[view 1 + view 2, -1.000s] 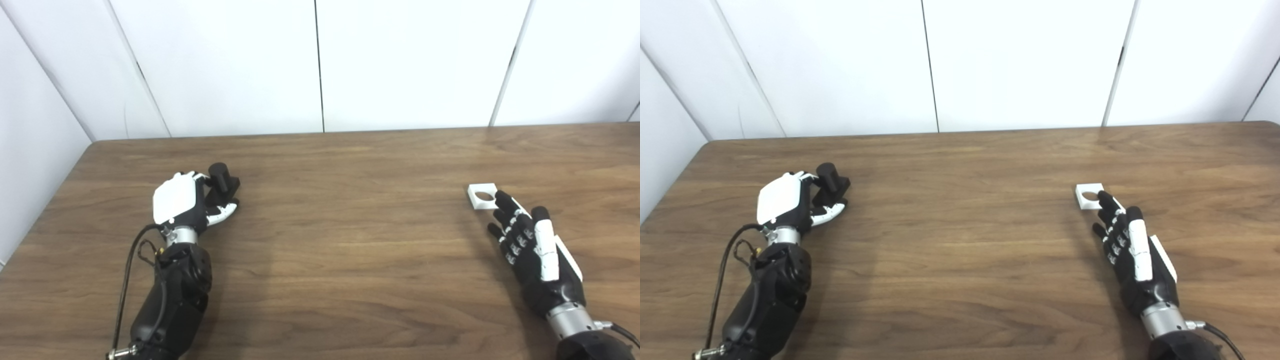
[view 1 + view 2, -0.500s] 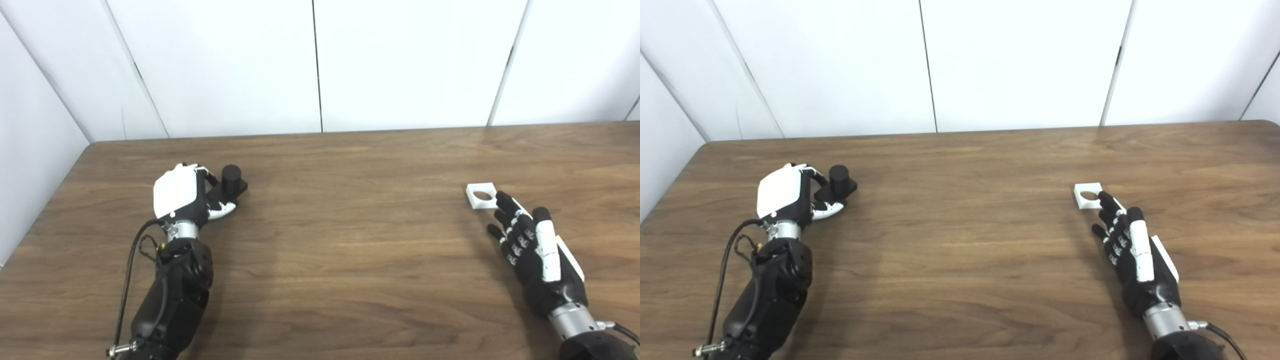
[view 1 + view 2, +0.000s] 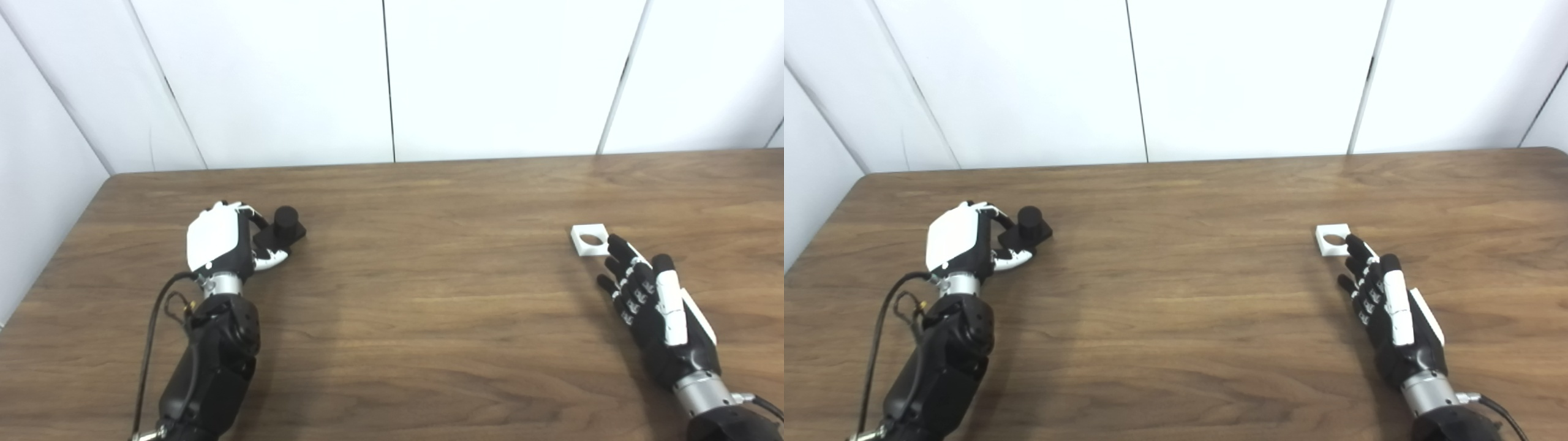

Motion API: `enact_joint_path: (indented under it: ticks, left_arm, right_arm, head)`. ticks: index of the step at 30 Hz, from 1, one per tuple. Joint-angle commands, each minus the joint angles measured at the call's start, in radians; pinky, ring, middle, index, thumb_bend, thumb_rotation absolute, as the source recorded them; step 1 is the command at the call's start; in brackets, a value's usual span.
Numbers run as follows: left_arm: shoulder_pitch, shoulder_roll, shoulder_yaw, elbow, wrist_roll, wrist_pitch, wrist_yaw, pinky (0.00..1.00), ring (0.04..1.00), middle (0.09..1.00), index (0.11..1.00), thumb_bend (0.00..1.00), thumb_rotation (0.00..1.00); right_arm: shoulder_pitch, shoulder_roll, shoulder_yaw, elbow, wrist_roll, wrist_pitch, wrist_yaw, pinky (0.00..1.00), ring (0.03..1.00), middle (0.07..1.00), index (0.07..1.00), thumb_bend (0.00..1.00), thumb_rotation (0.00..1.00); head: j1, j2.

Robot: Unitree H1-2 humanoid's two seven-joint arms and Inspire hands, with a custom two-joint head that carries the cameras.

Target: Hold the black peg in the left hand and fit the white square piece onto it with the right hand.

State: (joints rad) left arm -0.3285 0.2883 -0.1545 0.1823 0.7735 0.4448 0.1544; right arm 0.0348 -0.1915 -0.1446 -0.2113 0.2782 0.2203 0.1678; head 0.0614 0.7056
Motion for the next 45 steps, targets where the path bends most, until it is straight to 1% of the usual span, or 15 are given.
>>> enact_joint_path:
  ticks: [1, 2, 3, 4, 6, 10, 15, 19, 21, 24, 30, 37, 41, 45]
  left_arm:
    - [0.002, 0.0, -0.009, -0.058, -0.02, -0.014, -0.03, 0.96, 0.943, 0.856, 0.55, 0.66, 0.15]
    - [0.007, -0.001, -0.015, -0.072, -0.025, -0.016, -0.041, 0.95, 0.938, 0.852, 0.522, 0.59, 0.11]
    - [0.015, -0.005, -0.021, -0.088, -0.033, -0.019, -0.054, 0.94, 0.936, 0.85, 0.507, 0.55, 0.09]
    - [0.021, -0.01, -0.028, -0.102, -0.038, -0.017, -0.065, 0.91, 0.935, 0.852, 0.498, 0.53, 0.08]
    - [0.028, -0.015, -0.039, -0.12, -0.045, -0.017, -0.079, 0.88, 0.933, 0.853, 0.494, 0.52, 0.08]
    - [0.051, -0.033, -0.066, -0.167, -0.046, -0.016, -0.101, 0.83, 0.923, 0.849, 0.492, 0.51, 0.08]
    - [0.083, -0.058, -0.105, -0.252, -0.029, -0.005, -0.131, 0.81, 0.917, 0.848, 0.493, 0.51, 0.08]
    - [0.109, -0.067, -0.149, -0.311, 0.006, 0.0, -0.158, 0.79, 0.915, 0.847, 0.494, 0.51, 0.08]
    - [0.123, -0.079, -0.164, -0.332, 0.014, -0.002, -0.162, 0.8, 0.917, 0.849, 0.494, 0.51, 0.08]
    - [0.142, -0.092, -0.18, -0.352, 0.02, -0.026, -0.159, 0.81, 0.913, 0.847, 0.493, 0.51, 0.08]
    - [0.173, -0.106, -0.211, -0.373, 0.037, -0.051, -0.161, 0.81, 0.911, 0.845, 0.492, 0.51, 0.08]
    - [0.215, -0.13, -0.241, -0.406, 0.059, -0.06, -0.175, 0.81, 0.914, 0.848, 0.492, 0.51, 0.08]
    - [0.239, -0.138, -0.266, -0.43, 0.072, -0.067, -0.195, 0.82, 0.91, 0.841, 0.493, 0.51, 0.08]
    - [0.268, -0.156, -0.288, -0.47, 0.063, -0.047, -0.244, 0.84, 0.931, 0.856, 0.494, 0.51, 0.08]
  right_arm:
    - [-0.015, -0.012, 0.002, -0.036, 0.009, -0.018, 0.012, 1.0, 1.0, 0.992, 0.934, 0.64, 1.0]
    - [-0.015, -0.014, 0.004, -0.036, 0.008, -0.019, 0.013, 1.0, 1.0, 0.994, 0.937, 0.63, 1.0]
    - [-0.015, -0.014, 0.005, -0.036, 0.008, -0.019, 0.014, 1.0, 1.0, 0.996, 0.939, 0.63, 1.0]
    - [-0.015, -0.014, 0.006, -0.035, 0.008, -0.019, 0.015, 1.0, 1.0, 0.998, 0.939, 0.64, 1.0]
    - [-0.016, -0.014, 0.007, -0.034, 0.012, -0.02, 0.017, 1.0, 1.0, 1.0, 0.942, 0.64, 1.0]
    - [-0.017, -0.014, 0.01, -0.032, 0.012, -0.026, 0.018, 1.0, 1.0, 1.0, 0.943, 0.64, 1.0]
    - [-0.018, -0.013, 0.009, -0.035, 0.014, -0.024, 0.017, 1.0, 1.0, 1.0, 0.945, 0.64, 1.0]
    - [-0.022, -0.01, 0.004, -0.034, 0.021, -0.025, 0.014, 1.0, 1.0, 0.997, 0.942, 0.63, 1.0]
    - [-0.023, -0.01, 0.004, -0.034, 0.021, -0.023, 0.011, 1.0, 1.0, 0.996, 0.942, 0.64, 1.0]
    - [-0.025, -0.009, 0.002, -0.031, 0.022, -0.026, 0.011, 1.0, 1.0, 0.992, 0.938, 0.64, 1.0]
    - [-0.026, -0.011, 0.005, -0.034, 0.014, -0.024, 0.009, 1.0, 1.0, 0.993, 0.941, 0.64, 1.0]
    - [-0.024, -0.01, 0.004, -0.039, 0.011, -0.021, 0.003, 1.0, 1.0, 0.989, 0.939, 0.64, 1.0]
    - [-0.023, -0.013, 0.006, -0.04, 0.011, -0.019, 0.003, 1.0, 1.0, 0.99, 0.938, 0.65, 1.0]
    - [-0.02, -0.015, 0.009, -0.043, 0.013, -0.017, 0.005, 1.0, 1.0, 0.995, 0.944, 0.64, 1.0]
  head:
    - [-0.001, 0.0]
    - [-0.001, 0.001]
    - [-0.002, 0.001]
    - [-0.004, 0.001]
    - [-0.005, 0.001]
    - [-0.006, 0.0]
    - [-0.009, -0.002]
    - [-0.009, -0.002]
    - [-0.009, -0.006]
    - [-0.009, -0.006]
    - [-0.012, -0.005]
    - [-0.011, -0.003]
    - [-0.01, -0.001]
    - [-0.014, 0.002]
